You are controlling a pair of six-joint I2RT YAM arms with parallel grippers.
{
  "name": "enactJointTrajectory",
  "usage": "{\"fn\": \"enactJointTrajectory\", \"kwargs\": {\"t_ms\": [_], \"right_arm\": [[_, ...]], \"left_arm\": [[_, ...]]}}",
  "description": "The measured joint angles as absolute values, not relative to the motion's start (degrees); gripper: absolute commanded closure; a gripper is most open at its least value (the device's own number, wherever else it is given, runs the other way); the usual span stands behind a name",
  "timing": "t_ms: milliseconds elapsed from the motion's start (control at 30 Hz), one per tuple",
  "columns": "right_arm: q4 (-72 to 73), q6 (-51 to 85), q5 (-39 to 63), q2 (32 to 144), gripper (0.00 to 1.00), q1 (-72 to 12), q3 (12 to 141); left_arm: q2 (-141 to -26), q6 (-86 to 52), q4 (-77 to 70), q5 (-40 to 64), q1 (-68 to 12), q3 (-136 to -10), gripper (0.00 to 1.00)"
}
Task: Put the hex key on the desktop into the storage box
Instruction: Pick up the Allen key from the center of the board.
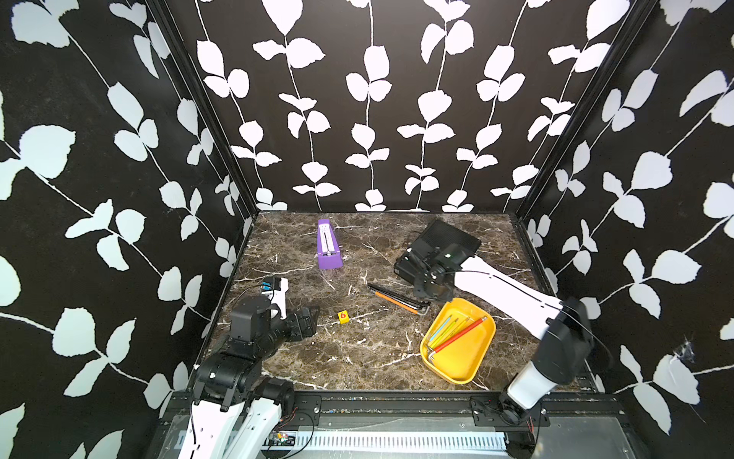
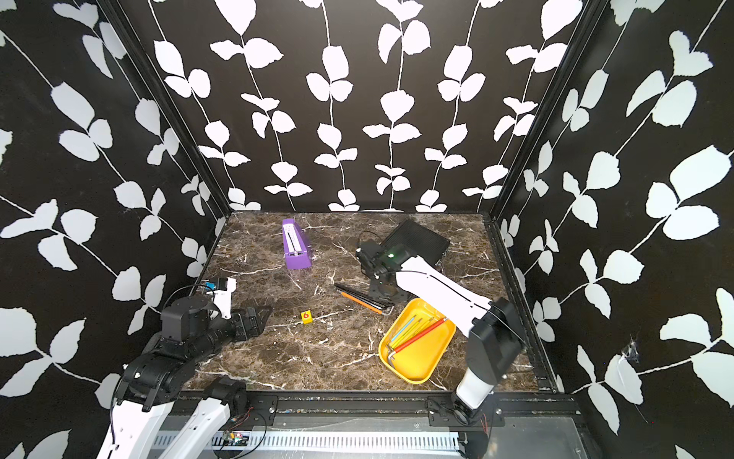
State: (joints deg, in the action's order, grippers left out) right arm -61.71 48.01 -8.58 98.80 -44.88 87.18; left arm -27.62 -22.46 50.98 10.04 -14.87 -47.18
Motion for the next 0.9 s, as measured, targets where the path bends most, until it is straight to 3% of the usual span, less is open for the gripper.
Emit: {"fn": "enactJointTrajectory", "kwargs": {"t_ms": [400, 900], "right_arm": [[-58.33, 18.68, -6.72, 114.56, 0.57, -47.57, 93.08], [-58.74, 10.28, -5.26, 122.98, 0.65, -46.35, 96.33]], "left_arm": [[-27.86, -22.48, 50.98, 9.28, -14.87, -47.18, 0.14], [-29.41, -22.48, 50.98, 8.97, -14.87, -47.18, 0.14]]}}
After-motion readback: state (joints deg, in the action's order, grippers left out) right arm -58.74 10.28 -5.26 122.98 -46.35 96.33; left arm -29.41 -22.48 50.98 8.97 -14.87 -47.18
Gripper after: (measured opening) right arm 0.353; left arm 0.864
